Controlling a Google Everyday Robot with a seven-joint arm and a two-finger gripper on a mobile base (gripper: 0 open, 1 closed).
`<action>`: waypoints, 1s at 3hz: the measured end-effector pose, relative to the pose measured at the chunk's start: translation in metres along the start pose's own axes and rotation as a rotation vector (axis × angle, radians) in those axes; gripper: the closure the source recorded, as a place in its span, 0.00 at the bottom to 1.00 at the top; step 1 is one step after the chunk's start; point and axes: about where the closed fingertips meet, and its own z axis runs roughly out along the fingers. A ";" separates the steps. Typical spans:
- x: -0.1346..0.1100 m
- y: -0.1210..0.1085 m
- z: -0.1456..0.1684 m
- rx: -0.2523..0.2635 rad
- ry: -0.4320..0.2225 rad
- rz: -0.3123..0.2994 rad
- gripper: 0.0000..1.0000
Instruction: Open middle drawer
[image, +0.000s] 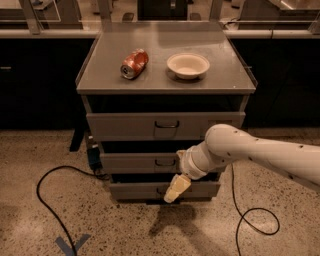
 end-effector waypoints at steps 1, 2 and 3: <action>0.001 0.000 0.001 -0.002 0.000 0.002 0.00; 0.007 0.002 0.008 0.008 0.012 0.011 0.00; 0.027 0.003 0.038 0.029 0.018 0.045 0.00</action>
Offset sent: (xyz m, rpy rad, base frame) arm -0.0028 -0.0047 -0.0174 -0.0262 -0.0038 -0.0352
